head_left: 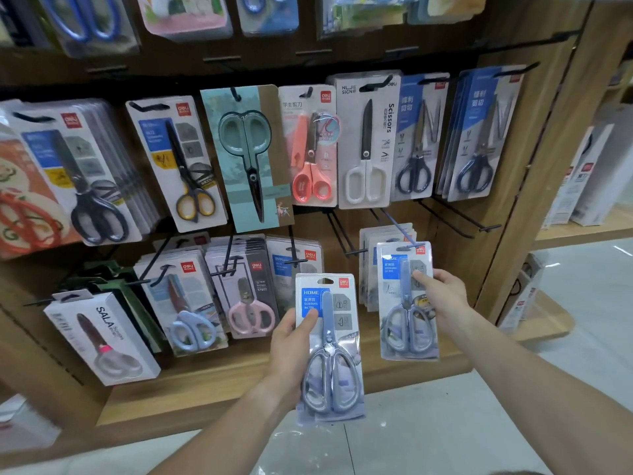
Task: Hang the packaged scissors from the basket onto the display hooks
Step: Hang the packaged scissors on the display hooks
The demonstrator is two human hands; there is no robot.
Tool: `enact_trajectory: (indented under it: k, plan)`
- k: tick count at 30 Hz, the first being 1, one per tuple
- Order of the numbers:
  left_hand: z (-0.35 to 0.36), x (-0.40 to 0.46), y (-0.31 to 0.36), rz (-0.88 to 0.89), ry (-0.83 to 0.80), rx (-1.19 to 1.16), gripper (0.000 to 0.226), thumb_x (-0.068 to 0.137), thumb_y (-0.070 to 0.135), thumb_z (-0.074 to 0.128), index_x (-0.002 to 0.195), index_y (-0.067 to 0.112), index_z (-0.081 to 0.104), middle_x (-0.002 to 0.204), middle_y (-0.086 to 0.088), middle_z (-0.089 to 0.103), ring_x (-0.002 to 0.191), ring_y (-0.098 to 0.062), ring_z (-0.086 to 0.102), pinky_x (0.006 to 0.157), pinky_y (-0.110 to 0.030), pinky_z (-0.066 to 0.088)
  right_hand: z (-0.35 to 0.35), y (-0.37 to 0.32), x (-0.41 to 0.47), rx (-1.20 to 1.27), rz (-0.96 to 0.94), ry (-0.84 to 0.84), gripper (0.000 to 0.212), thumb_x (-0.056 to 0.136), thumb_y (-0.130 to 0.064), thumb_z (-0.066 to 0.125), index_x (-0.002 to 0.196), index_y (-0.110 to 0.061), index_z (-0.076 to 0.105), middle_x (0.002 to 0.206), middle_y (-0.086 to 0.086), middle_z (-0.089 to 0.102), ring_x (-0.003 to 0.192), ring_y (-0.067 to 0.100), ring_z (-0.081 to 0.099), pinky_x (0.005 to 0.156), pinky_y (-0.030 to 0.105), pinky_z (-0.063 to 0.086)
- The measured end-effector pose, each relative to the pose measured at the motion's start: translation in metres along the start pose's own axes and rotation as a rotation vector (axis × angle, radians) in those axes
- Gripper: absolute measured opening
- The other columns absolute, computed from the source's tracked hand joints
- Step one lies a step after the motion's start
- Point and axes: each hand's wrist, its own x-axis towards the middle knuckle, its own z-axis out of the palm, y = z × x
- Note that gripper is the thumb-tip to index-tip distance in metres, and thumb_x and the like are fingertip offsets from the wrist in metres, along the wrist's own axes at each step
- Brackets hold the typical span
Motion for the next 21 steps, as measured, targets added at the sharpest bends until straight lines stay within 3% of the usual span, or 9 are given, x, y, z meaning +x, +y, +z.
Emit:
enact_trajectory:
  k: [3, 5, 9, 11, 14, 17, 21]
  plan:
    - [0.002, 0.002, -0.001, -0.012, -0.012, -0.025, 0.016, 0.107, 0.018, 0.058, 0.119, 0.013, 0.068, 0.101, -0.005, 0.082, 0.089, -0.023, 0.081, 0.076, -0.039, 0.064, 0.008, -0.003, 0.011, 0.005, 0.005, 0.002, 0.014, 0.098, -0.026, 0.072, 0.106, -0.016, 0.067, 0.096, 0.008, 0.079, 0.080, 0.024, 0.079, 0.078, 0.051, 0.065]
    - [0.002, 0.002, 0.000, -0.012, -0.015, -0.028, 0.015, 0.107, 0.019, 0.059, 0.118, 0.015, 0.068, 0.102, -0.005, 0.082, 0.091, -0.026, 0.080, 0.082, -0.045, 0.065, 0.014, -0.007, 0.018, 0.016, 0.007, 0.003, 0.015, 0.097, -0.023, 0.073, 0.107, -0.012, 0.067, 0.095, 0.010, 0.078, 0.075, 0.024, 0.078, 0.069, 0.043, 0.064]
    - [0.002, 0.001, 0.003, 0.020, -0.013, -0.023, 0.016, 0.107, 0.021, 0.060, 0.118, 0.016, 0.069, 0.107, -0.005, 0.082, 0.101, -0.028, 0.078, 0.094, -0.050, 0.062, 0.023, -0.008, 0.030, 0.096, 0.051, 0.026, 0.036, 0.092, -0.021, 0.079, 0.122, -0.010, 0.063, 0.102, 0.010, 0.073, 0.078, 0.020, 0.070, 0.061, 0.032, 0.054]
    - [0.001, 0.002, 0.005, 0.028, -0.014, -0.033, 0.017, 0.107, 0.022, 0.060, 0.119, 0.015, 0.069, 0.108, -0.006, 0.081, 0.102, -0.029, 0.078, 0.094, -0.050, 0.062, 0.025, -0.003, 0.033, 0.104, 0.080, 0.080, 0.053, 0.088, -0.026, 0.084, 0.132, -0.010, 0.060, 0.117, 0.009, 0.069, 0.090, 0.022, 0.066, 0.070, 0.032, 0.053]
    - [0.000, 0.003, 0.005, 0.010, -0.022, -0.066, 0.017, 0.107, 0.023, 0.059, 0.121, 0.014, 0.066, 0.108, -0.009, 0.081, 0.100, -0.032, 0.078, 0.092, -0.055, 0.061, 0.027, 0.000, 0.029, 0.024, 0.055, 0.258, 0.063, 0.084, -0.028, 0.087, 0.135, -0.011, 0.054, 0.117, 0.003, 0.058, 0.102, 0.024, 0.057, 0.091, 0.035, 0.049]
    - [0.003, 0.003, 0.004, 0.013, -0.040, -0.079, 0.017, 0.107, 0.022, 0.059, 0.121, 0.014, 0.066, 0.108, -0.010, 0.081, 0.100, -0.034, 0.078, 0.088, -0.053, 0.063, 0.026, 0.003, 0.012, -0.161, -0.009, 0.360, 0.052, 0.085, -0.024, 0.082, 0.127, -0.012, 0.054, 0.126, 0.011, 0.064, 0.114, 0.033, 0.061, 0.099, 0.041, 0.051]
    - [0.016, 0.005, -0.003, 0.015, -0.055, -0.057, 0.017, 0.107, 0.022, 0.059, 0.119, 0.014, 0.068, 0.107, -0.010, 0.081, 0.103, -0.037, 0.077, 0.094, -0.057, 0.060, 0.028, 0.010, -0.034, -0.157, 0.050, -0.033, 0.019, 0.094, -0.030, 0.075, 0.105, -0.020, 0.063, 0.115, 0.007, 0.072, 0.107, 0.026, 0.069, 0.097, 0.047, 0.056]
